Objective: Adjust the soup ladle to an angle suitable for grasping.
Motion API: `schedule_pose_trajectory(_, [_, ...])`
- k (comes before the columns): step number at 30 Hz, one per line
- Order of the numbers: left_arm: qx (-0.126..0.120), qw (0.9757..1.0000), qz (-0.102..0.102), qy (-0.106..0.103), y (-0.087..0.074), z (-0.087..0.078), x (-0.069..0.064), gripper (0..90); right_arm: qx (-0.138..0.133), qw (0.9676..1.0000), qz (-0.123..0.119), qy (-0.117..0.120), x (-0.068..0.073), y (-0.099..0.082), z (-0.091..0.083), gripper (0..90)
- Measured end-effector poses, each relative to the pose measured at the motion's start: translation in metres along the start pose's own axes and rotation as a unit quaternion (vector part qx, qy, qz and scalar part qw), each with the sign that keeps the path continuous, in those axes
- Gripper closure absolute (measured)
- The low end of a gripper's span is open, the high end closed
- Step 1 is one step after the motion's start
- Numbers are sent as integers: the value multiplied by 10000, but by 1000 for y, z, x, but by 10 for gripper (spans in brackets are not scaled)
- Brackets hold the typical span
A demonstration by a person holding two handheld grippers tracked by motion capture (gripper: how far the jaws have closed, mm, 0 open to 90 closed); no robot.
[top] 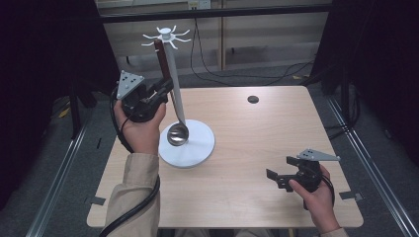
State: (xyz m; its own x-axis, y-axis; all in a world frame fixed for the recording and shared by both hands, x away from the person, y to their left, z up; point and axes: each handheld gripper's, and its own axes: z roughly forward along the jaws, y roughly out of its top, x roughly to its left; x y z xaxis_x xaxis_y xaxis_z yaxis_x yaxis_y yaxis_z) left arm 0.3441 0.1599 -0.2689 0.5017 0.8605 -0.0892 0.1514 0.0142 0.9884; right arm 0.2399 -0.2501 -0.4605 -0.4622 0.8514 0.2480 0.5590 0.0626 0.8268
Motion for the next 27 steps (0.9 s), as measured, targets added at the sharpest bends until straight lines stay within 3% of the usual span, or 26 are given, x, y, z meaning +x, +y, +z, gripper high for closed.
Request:
schedule_pose_trajectory(11, [-164, 9999, -28, 33, -5, 2, -1, 741, -29, 10000, 21, -22, -2, 1, -2, 18])
schedule_pose_trajectory(27, [-180, 9998, -9, -47, -6, -2, 2, 735, -12, 10000, -33, 3, 1, 1, 1, 18])
